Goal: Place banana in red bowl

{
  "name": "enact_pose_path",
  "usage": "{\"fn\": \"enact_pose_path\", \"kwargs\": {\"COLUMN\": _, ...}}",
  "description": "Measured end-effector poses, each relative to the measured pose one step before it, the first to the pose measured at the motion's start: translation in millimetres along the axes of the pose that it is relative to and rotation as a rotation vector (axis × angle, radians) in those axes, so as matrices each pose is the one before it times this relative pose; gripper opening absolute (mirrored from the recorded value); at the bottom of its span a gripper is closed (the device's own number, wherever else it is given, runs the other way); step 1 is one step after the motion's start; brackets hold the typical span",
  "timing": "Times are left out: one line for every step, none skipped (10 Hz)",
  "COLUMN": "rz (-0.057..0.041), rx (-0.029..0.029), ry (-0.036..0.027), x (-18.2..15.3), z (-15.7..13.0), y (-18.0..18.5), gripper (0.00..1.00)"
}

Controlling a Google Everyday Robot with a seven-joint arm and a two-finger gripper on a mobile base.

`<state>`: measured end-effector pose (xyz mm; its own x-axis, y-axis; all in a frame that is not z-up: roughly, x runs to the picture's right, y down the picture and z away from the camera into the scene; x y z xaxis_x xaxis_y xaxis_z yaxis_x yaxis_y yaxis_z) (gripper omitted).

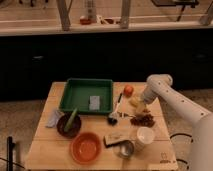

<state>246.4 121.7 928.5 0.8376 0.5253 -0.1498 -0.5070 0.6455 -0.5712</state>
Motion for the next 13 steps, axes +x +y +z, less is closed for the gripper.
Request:
{"fn": "enact_pose_path", "kwargs": {"rz": 0.00512, "rx": 0.00184, "ry": -0.00094, "x": 0.46, "z": 1.03, "y": -0.93, "gripper": 0.44}}
{"fn": "enact_pose_path", "kwargs": {"rz": 0.00647, "rx": 0.00593, "ry": -0.00401, "x": -0.49, "z": 1.08, "y": -1.85, "gripper": 0.29}}
{"fn": "enact_pose_path", "kwargs": {"rz": 0.00131, "rx": -0.00001, "ry": 0.00104, "x": 0.46, "z": 0.06, "y": 0.12, "gripper": 0.22}}
{"fn": "enact_pose_path", "kwargs": {"rz": -0.00007, "rx": -0.00098, "ry": 0.00188, "x": 0.31, "z": 0.53, "y": 0.74, "gripper": 0.13}}
{"fn": "enact_pose_path", "kwargs": {"rz": -0.00427, "rx": 0.00099, "ry": 0.00244, "x": 0.44, "z": -1.69, "y": 1.01, "gripper": 0.03}}
{"fn": "enact_pose_path", "kwargs": {"rz": -0.00969, "rx": -0.00208, "ry": 0.00209, "x": 1.44, "z": -2.91, "y": 1.56, "gripper": 0.00}}
{"fn": "enact_pose_path", "kwargs": {"rz": -0.01371, "rx": 0.00461, "ry": -0.00743, "x": -0.98, "z": -5.38, "y": -0.27, "gripper": 0.00}}
{"fn": "enact_pose_path", "kwargs": {"rz": -0.03070, "rx": 0.00021, "ry": -0.01168, "x": -3.27, "z": -4.48, "y": 1.16, "gripper": 0.00}}
{"fn": "enact_pose_path", "kwargs": {"rz": -0.05034, "rx": 0.00120, "ry": -0.01523, "x": -7.79, "z": -8.35, "y": 1.46, "gripper": 0.00}}
{"fn": "enact_pose_path", "kwargs": {"rz": -0.06294, "rx": -0.00244, "ry": -0.01603, "x": -11.03, "z": -8.67, "y": 2.47, "gripper": 0.00}}
{"fn": "enact_pose_path", "kwargs": {"rz": -0.03322, "rx": -0.00337, "ry": -0.00827, "x": -5.23, "z": -2.96, "y": 1.28, "gripper": 0.00}}
{"fn": "enact_pose_path", "kwargs": {"rz": -0.04681, "rx": -0.00435, "ry": -0.01619, "x": -5.52, "z": -4.34, "y": 0.97, "gripper": 0.00}}
{"fn": "enact_pose_path", "kwargs": {"rz": -0.06231, "rx": -0.00747, "ry": -0.01294, "x": -6.37, "z": -5.37, "y": 1.88, "gripper": 0.00}}
